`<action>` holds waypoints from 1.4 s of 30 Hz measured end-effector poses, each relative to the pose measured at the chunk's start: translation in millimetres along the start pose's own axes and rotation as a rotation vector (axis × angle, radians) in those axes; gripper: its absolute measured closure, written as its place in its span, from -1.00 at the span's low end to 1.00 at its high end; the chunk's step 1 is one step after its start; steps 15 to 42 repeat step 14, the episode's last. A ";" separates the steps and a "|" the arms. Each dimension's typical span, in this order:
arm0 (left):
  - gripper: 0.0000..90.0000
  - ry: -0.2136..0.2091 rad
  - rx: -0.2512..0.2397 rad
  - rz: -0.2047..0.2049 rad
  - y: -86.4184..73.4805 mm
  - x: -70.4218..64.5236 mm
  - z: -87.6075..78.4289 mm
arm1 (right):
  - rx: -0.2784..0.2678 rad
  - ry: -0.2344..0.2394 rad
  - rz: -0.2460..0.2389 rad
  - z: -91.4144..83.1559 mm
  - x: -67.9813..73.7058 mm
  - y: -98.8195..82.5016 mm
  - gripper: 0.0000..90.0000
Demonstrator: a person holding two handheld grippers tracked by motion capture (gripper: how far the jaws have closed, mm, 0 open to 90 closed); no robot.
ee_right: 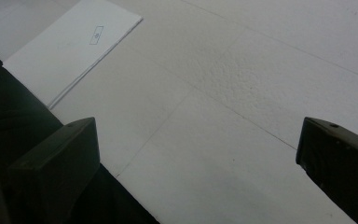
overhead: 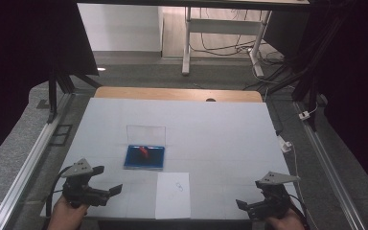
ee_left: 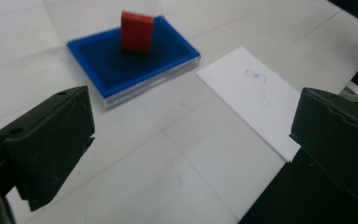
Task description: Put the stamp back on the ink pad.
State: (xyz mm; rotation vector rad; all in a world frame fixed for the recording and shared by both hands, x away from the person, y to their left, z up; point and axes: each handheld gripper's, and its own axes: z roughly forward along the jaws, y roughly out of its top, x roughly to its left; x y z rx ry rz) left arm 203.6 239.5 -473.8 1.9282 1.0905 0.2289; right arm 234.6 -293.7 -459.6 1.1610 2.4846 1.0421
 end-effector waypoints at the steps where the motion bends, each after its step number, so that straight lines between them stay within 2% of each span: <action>1: -1.00 0.009 0.006 0.000 -2.8 -0.2 -1.7 | -0.001 -0.001 0.000 0.0 -0.2 -0.1 -1.00; 4: -1.00 0.044 0.041 0.003 -10.0 -1.0 -4.6 | -0.005 -0.001 0.002 -0.3 -0.6 -0.5 -1.00; 9: -0.99 0.087 0.054 -0.008 -12.4 -2.7 -7.9 | -0.005 -0.002 0.004 -0.4 -0.5 -0.5 -1.00; 42: -0.98 0.088 0.063 -0.013 -11.2 -2.5 -6.2 | 0.000 -0.007 0.000 -0.3 -0.4 -0.7 -1.00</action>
